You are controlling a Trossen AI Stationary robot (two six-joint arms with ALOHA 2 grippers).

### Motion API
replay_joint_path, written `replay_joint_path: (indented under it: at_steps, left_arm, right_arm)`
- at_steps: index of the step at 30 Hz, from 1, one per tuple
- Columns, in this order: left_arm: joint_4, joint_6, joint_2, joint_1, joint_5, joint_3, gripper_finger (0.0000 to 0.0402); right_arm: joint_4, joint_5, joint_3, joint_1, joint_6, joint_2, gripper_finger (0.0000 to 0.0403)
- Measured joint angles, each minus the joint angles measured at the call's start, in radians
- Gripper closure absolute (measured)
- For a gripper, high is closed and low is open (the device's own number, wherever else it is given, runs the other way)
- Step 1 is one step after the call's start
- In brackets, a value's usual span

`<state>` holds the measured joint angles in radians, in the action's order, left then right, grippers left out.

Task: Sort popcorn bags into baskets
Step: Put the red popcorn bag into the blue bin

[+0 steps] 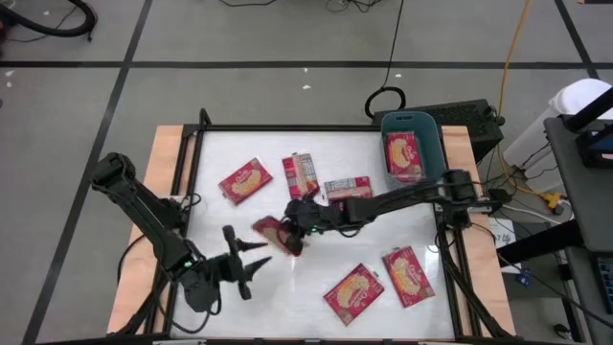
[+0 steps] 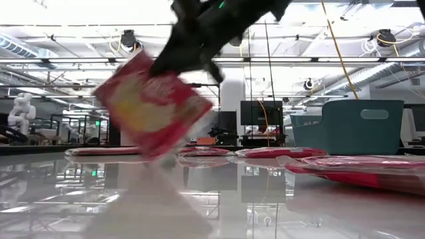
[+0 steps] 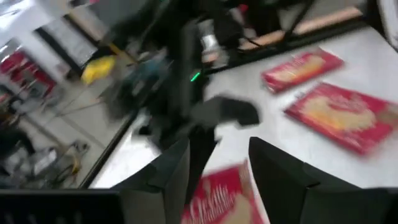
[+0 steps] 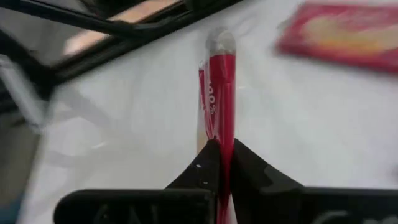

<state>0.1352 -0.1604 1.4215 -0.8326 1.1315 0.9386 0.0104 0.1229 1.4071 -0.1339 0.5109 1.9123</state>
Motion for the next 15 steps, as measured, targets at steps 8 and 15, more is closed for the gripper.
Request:
replay_joint_path:
  at_steps: [8,15]
  left_arm:
    - [0.091,-0.152,-0.003,0.009,0.081,0.0,0.0279]
    - [0.183,-0.318,-0.003,0.052,0.057,0.0,0.029]
  right_arm:
    - [0.348,0.209,0.0,0.03,-0.084,-0.285,0.0395]
    - [0.541,0.396,-0.025,0.076,-0.128,-0.508,0.0395]
